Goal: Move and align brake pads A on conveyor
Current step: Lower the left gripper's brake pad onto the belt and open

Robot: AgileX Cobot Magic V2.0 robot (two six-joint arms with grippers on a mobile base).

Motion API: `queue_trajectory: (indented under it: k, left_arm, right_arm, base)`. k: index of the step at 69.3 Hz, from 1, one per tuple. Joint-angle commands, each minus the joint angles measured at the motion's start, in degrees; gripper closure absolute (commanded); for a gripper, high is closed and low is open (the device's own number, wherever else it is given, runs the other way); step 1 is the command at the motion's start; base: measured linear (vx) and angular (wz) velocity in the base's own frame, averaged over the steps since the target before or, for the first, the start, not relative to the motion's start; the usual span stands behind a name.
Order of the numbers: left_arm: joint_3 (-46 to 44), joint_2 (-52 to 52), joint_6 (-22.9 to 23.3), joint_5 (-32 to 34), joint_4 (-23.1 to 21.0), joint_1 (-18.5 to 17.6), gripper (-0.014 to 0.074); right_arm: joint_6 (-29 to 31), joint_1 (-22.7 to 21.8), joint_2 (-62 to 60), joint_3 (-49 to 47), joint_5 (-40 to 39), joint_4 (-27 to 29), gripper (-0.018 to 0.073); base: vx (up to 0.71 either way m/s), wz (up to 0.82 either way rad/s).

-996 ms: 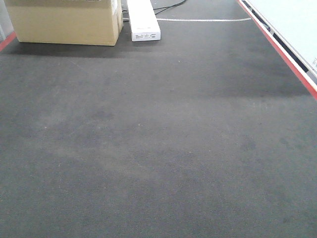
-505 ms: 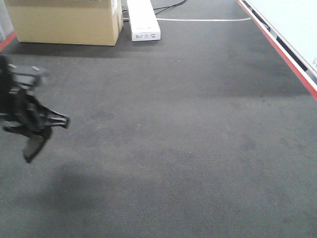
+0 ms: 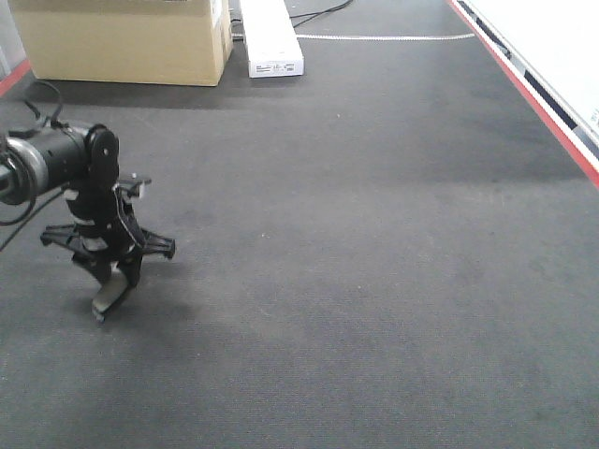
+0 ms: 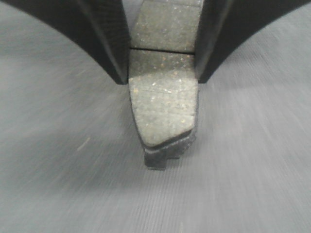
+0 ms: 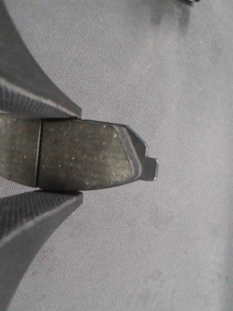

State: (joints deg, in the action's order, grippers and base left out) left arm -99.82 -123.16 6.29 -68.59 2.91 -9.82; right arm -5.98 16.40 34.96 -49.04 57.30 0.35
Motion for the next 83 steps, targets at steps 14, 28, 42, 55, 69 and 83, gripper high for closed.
queue_trajectory:
  k: [14, 28, 42, 55, 69, 83]
  left_arm:
    - [-2.24, 5.33, 0.78, 3.55, -0.07, 0.2, 0.0603]
    - [-2.24, 5.26, 0.78, 4.47, -0.07, 0.2, 0.0603]
    - [-2.24, 4.07, 0.84, 4.65, 0.06, 0.2, 0.0603]
    - [-2.24, 2.25, 0.84, 4.77, 0.14, 0.2, 0.0603]
    - [-2.24, 1.35, 0.79, 4.39, 0.14, 0.2, 0.06]
    - [-2.24, 1.35, -0.68, 3.18, 0.37, 0.2, 0.0533]
  right_arm:
    - [0.11, -0.28, 0.12, -1.55, -4.7, -0.35, 0.0571]
    - [0.11, -0.28, 0.12, -1.55, -4.7, -0.35, 0.0571]
    - [0.11, -0.28, 0.12, -1.55, -4.7, -0.35, 0.0571]
    - [0.11, -0.28, 0.12, -1.55, -4.7, -0.35, 0.0571]
    - [0.11, -0.28, 0.12, -1.55, -4.7, -0.35, 0.0571]
    - [0.11, -0.28, 0.12, -1.55, -4.7, -0.35, 0.0571]
  base:
    - [0.0, 0.0]
    - [0.0, 0.0]
    - [0.0, 0.0]
    - [0.0, 0.0]
    - [0.0, 0.0]
    - [0.0, 0.0]
